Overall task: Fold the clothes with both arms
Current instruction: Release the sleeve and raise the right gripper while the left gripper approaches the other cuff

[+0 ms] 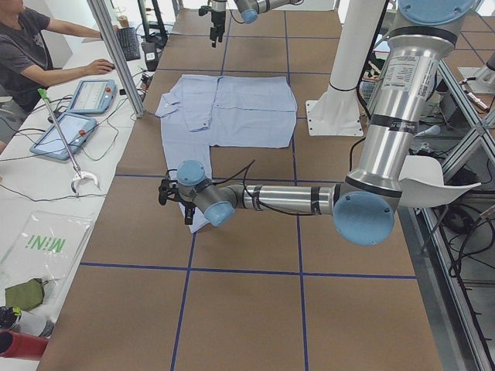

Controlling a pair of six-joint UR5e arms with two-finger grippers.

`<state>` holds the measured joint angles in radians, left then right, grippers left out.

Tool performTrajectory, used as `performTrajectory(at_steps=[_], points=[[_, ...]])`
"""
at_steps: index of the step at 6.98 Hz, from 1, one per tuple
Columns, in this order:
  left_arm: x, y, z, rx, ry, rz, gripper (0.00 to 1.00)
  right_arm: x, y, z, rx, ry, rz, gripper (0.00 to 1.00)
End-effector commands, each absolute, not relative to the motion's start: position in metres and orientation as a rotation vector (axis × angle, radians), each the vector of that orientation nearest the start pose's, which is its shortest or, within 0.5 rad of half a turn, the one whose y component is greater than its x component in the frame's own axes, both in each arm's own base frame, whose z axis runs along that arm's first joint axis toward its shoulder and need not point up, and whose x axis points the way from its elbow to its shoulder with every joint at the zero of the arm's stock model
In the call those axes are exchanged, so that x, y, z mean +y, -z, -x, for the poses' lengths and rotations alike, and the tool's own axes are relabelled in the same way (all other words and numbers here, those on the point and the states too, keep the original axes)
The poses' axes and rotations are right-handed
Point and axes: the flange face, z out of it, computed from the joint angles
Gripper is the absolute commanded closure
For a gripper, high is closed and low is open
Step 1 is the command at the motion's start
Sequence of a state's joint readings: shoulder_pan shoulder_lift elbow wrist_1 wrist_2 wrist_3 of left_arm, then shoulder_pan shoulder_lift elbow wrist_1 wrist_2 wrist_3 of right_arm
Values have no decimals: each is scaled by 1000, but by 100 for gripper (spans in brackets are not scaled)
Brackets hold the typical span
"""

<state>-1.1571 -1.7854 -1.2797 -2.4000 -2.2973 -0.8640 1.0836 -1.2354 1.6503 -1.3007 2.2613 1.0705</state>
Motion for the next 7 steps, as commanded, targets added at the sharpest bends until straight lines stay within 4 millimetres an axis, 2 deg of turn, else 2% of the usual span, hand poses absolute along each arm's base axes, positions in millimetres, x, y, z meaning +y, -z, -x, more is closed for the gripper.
performTrajectory(at_steps=[1,4,7], points=[[-564,-610,-201,985,185,-95,22,-572,-446,203,-892,-311,6,0],[-551,-628,-196,971,196,-69,32,-573,-446,202,-877,-325,-10,0],[-548,-635,-201,967,191,-57,52,-575,-445,199,-873,-330,-19,0]])
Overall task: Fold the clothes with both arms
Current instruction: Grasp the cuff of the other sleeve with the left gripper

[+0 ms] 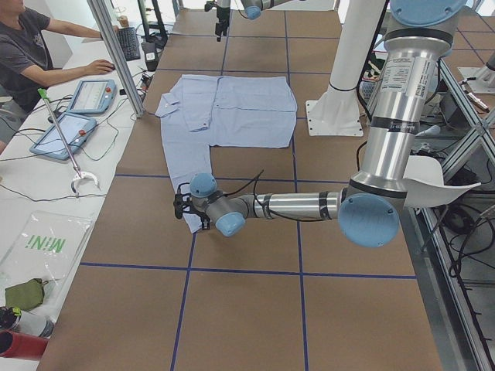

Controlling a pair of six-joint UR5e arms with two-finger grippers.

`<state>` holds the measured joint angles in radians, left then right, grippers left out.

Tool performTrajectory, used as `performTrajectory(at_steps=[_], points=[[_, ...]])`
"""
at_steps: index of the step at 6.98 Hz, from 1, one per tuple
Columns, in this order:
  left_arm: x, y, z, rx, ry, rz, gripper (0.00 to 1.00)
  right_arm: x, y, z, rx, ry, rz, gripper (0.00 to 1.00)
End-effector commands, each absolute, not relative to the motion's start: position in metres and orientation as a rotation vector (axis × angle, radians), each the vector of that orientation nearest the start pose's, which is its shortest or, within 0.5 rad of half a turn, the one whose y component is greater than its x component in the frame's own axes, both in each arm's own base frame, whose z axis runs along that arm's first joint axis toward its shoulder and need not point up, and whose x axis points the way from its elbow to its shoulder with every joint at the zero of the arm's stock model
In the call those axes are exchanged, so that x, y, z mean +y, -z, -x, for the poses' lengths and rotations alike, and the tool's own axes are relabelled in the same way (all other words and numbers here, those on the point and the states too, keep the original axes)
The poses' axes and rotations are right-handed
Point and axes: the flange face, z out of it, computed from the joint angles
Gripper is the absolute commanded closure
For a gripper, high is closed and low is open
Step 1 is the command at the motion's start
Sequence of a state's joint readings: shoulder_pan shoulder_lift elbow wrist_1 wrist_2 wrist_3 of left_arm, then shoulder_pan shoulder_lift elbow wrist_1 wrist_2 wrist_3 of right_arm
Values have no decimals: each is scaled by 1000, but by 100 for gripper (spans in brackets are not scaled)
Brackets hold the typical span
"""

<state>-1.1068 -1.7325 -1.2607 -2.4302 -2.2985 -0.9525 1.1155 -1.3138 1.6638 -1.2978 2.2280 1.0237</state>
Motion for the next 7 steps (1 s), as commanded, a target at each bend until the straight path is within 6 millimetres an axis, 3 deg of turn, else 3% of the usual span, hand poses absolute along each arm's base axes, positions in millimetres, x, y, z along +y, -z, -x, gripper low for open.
performTrajectory(at_steps=[1,2,3,5,7], points=[[-547,-636,-202,966,190,-55,68,-574,-446,198,-871,-332,-20,0],[-548,-635,-201,965,193,-56,94,-574,-447,196,-870,-336,-20,0],[-552,-624,-203,979,185,-67,100,-576,-447,192,-872,-340,-22,0],[-563,-577,-213,1044,145,-36,100,-564,-443,178,-884,-333,-38,0],[-626,-460,-242,1041,189,-4,100,-559,-443,177,-886,-336,-40,0]])
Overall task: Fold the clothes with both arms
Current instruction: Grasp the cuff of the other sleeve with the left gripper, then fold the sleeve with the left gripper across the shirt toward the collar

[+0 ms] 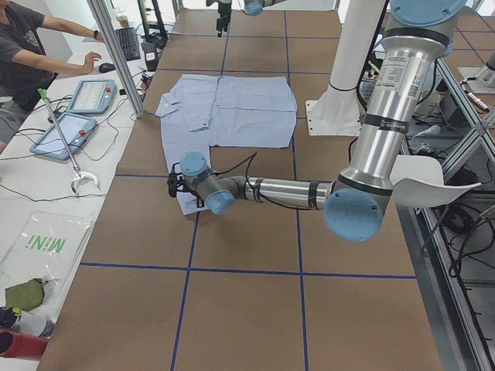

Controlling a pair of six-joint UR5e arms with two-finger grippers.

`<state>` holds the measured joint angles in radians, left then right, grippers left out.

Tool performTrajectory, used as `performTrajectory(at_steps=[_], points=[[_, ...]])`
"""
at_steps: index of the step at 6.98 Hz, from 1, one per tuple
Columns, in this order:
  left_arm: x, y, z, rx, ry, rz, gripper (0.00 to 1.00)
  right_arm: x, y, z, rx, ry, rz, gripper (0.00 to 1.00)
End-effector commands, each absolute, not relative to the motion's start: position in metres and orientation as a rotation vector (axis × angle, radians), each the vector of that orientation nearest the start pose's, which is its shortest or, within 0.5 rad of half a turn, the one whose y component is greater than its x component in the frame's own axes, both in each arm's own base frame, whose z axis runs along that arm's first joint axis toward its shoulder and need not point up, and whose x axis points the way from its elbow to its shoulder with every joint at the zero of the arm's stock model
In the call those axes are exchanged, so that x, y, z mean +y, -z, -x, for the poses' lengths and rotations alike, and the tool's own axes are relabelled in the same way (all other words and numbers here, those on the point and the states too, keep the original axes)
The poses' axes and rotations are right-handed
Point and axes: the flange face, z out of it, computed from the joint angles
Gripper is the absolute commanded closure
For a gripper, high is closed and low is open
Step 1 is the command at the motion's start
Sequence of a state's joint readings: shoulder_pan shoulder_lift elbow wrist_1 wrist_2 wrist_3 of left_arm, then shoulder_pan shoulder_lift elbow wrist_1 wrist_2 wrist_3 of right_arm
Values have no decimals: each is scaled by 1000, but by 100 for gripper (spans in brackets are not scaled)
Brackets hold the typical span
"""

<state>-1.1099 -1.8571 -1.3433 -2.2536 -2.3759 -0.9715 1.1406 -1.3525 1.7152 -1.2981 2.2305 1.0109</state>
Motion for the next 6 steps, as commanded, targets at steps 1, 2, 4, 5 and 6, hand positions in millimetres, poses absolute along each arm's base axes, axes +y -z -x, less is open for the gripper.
performTrajectory(at_steps=[1,2,4,5,6], points=[[-650,-393,-257,1088,261,4,100,-552,-450,171,-890,-345,-43,0],[-655,-344,-278,1137,322,37,100,-545,-457,168,-908,-333,-66,0],[-648,-238,-356,1207,386,104,100,-529,-467,161,-927,-324,-95,0],[-641,-191,-406,1219,412,95,100,-529,-467,160,-927,-322,-110,0],[-649,-153,-443,1216,479,107,100,-528,-472,152,-925,-322,-110,0]])
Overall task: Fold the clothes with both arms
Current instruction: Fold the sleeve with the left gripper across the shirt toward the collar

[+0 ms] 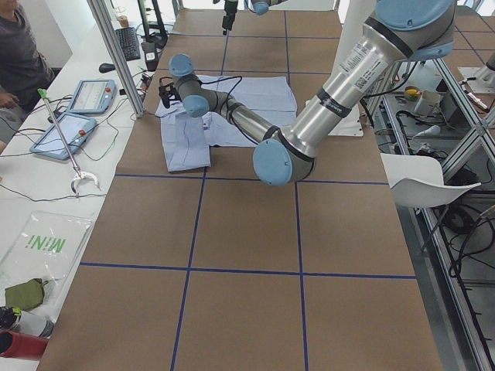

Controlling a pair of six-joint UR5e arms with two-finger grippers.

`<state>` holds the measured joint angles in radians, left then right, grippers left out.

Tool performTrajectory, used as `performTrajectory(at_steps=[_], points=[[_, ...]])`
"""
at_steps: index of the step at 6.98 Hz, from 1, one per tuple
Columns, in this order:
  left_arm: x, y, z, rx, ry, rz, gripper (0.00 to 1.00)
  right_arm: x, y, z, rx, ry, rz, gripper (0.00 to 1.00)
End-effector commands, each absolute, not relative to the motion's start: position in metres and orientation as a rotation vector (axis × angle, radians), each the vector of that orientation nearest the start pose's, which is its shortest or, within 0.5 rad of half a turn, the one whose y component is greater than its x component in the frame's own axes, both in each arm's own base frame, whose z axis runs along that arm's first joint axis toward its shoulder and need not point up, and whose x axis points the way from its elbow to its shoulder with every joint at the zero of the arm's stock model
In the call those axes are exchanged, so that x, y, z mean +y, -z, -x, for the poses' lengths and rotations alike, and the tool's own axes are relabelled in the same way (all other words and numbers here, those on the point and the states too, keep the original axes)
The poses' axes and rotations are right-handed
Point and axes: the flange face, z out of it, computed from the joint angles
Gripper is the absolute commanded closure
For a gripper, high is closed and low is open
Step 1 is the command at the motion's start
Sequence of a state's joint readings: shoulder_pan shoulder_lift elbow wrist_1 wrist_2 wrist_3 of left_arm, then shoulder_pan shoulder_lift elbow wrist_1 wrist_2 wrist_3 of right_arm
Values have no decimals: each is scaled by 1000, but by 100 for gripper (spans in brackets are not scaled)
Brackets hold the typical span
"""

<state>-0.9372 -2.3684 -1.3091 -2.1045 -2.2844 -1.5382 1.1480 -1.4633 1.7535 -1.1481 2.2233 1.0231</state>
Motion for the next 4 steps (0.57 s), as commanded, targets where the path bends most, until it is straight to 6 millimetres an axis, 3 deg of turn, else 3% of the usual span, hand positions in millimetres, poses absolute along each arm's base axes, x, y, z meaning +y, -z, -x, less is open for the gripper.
performTrajectory(at_steps=[1,4], points=[[-637,-122,-486,1216,474,96,100,-524,-476,148,-922,-325,-109,0],[-608,-63,-556,1240,540,121,100,-517,-482,145,-926,-322,-123,0]])
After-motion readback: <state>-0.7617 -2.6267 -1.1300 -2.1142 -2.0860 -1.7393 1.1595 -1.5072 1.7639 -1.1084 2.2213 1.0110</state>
